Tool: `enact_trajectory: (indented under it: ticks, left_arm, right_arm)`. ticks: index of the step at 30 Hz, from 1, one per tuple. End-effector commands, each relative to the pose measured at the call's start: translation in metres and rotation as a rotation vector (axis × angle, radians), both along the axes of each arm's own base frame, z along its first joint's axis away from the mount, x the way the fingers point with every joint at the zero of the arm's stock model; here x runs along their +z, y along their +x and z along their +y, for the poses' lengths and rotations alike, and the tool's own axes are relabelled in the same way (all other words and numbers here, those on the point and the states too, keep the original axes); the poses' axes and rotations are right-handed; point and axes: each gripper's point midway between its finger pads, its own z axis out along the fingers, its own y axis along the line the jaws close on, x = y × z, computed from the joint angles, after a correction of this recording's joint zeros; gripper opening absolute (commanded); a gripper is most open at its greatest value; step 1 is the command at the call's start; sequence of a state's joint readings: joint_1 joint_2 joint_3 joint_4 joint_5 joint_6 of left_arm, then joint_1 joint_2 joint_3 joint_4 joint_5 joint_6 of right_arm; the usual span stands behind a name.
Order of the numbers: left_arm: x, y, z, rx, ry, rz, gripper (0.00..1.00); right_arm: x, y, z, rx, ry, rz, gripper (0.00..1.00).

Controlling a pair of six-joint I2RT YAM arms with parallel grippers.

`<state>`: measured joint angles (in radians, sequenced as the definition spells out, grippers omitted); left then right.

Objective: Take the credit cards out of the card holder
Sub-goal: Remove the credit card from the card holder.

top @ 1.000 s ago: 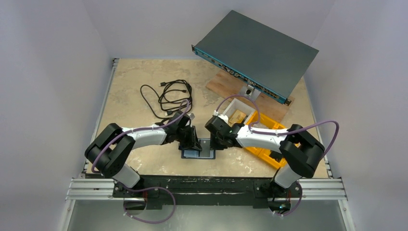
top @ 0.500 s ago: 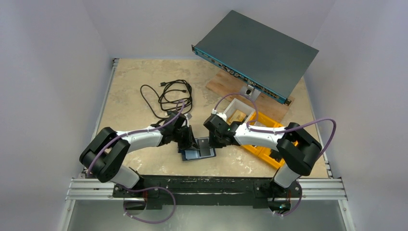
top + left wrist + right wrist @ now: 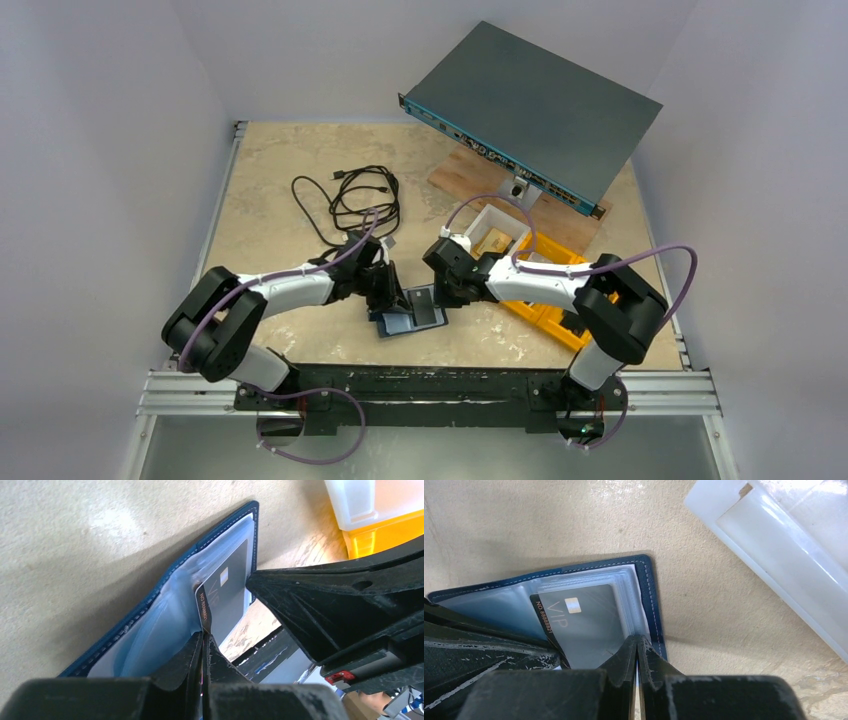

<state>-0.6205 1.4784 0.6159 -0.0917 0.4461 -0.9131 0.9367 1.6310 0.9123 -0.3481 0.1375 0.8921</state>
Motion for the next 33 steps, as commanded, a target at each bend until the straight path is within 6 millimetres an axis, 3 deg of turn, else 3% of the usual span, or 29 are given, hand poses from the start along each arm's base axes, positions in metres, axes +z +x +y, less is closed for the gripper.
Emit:
enact_trajectory:
  ticks: [1,33]
  left_arm:
    - [0.010,-0.002,0.002,-0.039,-0.043,-0.034,0.00]
    - [-0.002,-0.015,0.051,0.049,0.036,0.002,0.00]
  right_arm:
    - [-0.025,-0.014,-0.018,-0.002,-0.089,0.061,0.00]
    - [-0.032,-0.019,-0.022,-0.010,-0.094,0.080,0.00]
